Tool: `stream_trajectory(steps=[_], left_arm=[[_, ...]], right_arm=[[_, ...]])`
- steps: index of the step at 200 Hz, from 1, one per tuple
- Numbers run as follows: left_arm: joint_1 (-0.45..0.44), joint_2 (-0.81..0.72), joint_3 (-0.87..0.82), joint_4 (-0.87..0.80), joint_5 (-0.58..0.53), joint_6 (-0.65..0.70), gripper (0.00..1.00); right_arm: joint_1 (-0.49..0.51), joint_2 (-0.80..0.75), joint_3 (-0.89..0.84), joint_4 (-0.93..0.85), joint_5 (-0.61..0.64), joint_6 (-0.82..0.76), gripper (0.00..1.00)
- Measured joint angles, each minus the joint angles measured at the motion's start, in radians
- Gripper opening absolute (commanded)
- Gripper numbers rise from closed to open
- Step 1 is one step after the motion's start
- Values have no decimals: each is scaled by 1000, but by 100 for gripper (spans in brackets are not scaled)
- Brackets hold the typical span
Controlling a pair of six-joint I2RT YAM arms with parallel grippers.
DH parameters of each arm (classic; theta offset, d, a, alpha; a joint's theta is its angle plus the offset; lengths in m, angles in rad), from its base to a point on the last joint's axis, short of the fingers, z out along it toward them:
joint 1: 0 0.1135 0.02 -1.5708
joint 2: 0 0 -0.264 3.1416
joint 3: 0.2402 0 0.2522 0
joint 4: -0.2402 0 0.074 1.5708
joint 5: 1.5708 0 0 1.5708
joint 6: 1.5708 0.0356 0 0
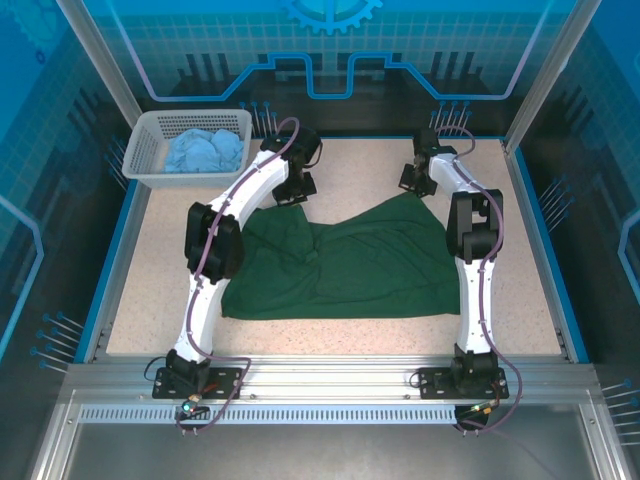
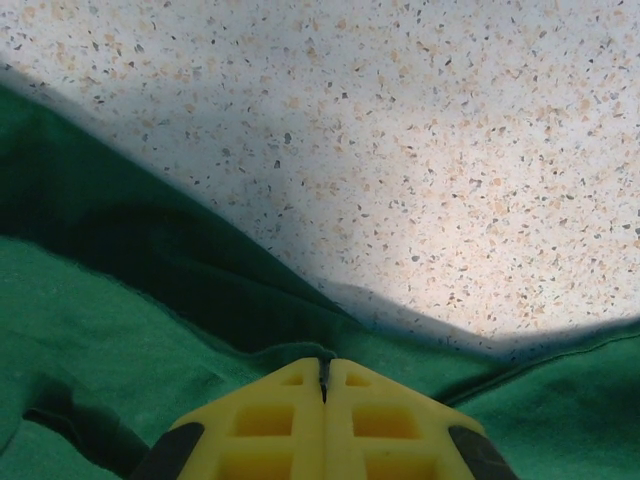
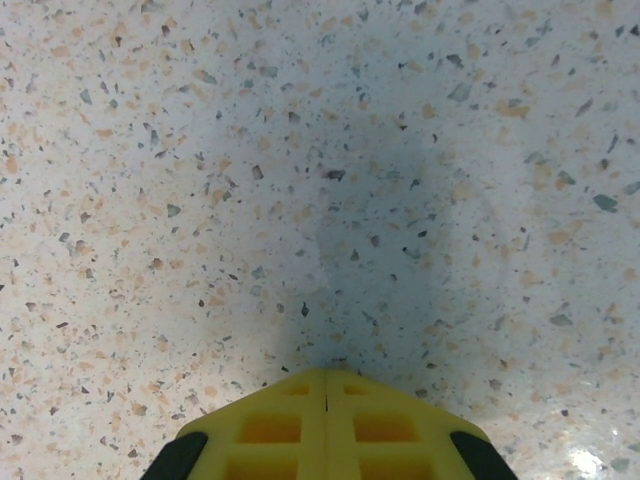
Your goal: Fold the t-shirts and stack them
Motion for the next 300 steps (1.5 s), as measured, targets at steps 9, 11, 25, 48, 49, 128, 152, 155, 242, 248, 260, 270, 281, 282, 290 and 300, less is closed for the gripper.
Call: stream_trajectory(steps=[9,11,25,48,49,128,152,155,242,248,260,270,281,282,290,300], left_arm=[[0,0,0,0,-3,2,0],[0,0,0,0,-3,3,0],[0,-1,1,0,-9,6,0],[1,-1,15,3,-22,26,0],[1,-1,16,3,-23,26,0],[119,-29,49,240,-11,67,0],[165,-29,49,327,29,76,0],[169,-29,49,337,36,76,0],[247,25,189,492,241,89,0],[252,29,196,496,255,92,1],[263,36,207,505,286,99,1],[269,41,212,509,309,102,1],[274,46,213,516,327,103,2],[274,46,213,516,329,103,1],[275,50,213,519,340,103,1],[275,55,213,519,355,103,1]], right_arm=[[0,0,0,0,0,0,0],[0,-1,0,0,0,0,0],[-1,-2,0,-1,-1,3,0],[-4,-2,0,-4,-8,18,0],[-4,-3,0,-4,-9,18,0],[-142,-90,-67,-24,-96,118,0],[-188,-116,-88,-16,-107,146,0],[-193,-117,-89,-14,-108,150,0],[-222,-127,-115,19,-156,204,0],[-223,-129,-118,24,-159,207,0],[-226,-135,-128,34,-166,211,0],[-229,-145,-142,42,-170,211,0],[-231,-160,-163,50,-177,215,0],[-232,-163,-166,52,-177,216,0],[-235,-175,-182,58,-182,219,0],[-237,-193,-208,71,-187,222,0]])
